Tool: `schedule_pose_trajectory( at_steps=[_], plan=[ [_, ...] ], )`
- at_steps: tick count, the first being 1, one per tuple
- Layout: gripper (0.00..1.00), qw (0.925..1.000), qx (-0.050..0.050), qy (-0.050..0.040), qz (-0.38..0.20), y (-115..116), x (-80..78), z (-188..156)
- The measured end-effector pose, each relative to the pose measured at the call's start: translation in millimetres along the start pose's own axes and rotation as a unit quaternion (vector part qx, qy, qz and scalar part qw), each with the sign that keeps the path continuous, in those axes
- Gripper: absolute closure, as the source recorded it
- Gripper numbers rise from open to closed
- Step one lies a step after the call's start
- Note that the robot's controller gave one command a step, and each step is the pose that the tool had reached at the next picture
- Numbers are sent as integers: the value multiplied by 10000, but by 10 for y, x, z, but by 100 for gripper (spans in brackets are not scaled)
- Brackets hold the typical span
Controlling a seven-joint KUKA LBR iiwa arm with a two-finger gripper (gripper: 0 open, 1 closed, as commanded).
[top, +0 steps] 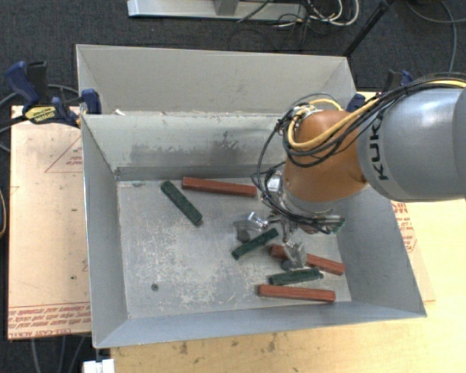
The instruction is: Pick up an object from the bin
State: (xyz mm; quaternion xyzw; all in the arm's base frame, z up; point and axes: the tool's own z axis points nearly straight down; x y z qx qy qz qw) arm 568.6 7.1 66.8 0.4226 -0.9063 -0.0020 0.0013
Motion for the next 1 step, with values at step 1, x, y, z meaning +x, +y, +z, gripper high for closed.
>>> schedule_pose_trajectory(
  at_steps=[1],
  plan=[
    [100,10000,27,-24,-9,-10,-17,-53]
  ],
)
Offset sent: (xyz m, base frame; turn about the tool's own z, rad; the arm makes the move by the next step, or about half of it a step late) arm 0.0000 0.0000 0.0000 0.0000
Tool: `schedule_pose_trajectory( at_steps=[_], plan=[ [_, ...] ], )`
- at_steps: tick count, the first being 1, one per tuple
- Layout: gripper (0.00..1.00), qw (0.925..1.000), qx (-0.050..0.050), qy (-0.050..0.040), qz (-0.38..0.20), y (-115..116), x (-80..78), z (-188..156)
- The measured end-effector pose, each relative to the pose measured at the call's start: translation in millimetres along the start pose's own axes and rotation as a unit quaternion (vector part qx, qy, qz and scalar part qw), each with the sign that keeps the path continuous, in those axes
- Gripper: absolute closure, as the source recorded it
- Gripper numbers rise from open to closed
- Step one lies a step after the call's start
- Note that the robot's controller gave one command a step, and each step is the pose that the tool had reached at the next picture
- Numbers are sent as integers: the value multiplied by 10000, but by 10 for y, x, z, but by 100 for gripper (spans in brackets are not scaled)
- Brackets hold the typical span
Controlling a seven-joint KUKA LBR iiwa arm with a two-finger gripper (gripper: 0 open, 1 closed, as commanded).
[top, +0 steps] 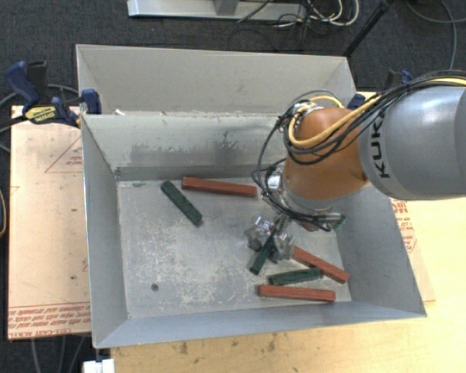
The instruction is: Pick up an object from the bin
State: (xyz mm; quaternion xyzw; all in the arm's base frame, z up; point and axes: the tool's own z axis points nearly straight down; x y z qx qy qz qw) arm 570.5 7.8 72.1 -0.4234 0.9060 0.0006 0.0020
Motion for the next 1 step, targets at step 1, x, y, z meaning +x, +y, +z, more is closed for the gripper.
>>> schedule_pose_trajectory(
  at_steps=[1],
  plan=[
    [100,9998,33,-17,-173,188,256,-1606]
  ],
)
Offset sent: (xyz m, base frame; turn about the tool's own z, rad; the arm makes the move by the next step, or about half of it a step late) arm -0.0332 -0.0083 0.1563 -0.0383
